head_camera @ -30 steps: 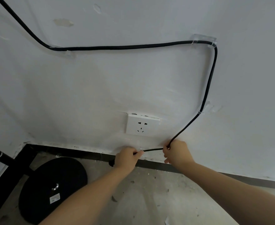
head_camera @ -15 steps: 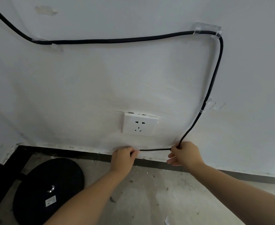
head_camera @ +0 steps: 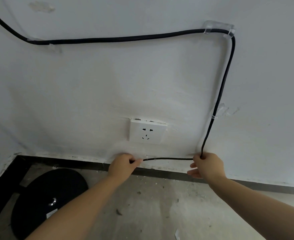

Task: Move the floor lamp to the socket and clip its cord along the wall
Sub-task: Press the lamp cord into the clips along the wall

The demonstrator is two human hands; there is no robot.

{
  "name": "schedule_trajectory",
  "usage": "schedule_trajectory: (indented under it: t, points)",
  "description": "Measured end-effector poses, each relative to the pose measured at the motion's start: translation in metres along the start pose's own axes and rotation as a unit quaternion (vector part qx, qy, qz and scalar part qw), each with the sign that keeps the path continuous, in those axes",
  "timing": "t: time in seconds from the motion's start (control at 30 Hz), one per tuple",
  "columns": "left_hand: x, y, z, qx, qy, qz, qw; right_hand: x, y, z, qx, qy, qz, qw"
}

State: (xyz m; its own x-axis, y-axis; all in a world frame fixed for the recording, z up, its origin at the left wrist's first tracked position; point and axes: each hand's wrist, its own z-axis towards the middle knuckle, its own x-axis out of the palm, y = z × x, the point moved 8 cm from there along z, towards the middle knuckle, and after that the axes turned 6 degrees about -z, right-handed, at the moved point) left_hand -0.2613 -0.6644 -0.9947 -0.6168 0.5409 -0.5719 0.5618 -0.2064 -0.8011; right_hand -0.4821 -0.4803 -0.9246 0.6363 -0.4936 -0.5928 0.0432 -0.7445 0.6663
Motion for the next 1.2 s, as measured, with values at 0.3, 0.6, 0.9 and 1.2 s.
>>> schedule_trajectory:
  t: [0.3,0.6,0.9,1.2]
  points:
    - [0.006,0.000,-0.011,-0.136,-0.048,-0.164,0.976,0.073,-0.014,0.008,0.097,0.164,0.113,0.975]
    - [0.025,0.003,-0.022,-0.277,0.049,-0.521,0.806,0.066,-0.033,0.029,0.082,0.096,0.069,0.990]
    - [-0.016,0.003,-0.027,-0.270,0.070,-0.342,0.897,0.061,-0.021,0.013,0.122,0.227,0.239,0.936]
    - [-0.020,-0.012,-0.046,-0.292,0.022,-0.496,0.817,0.009,-0.008,0.008,0.064,0.099,0.127,0.985]
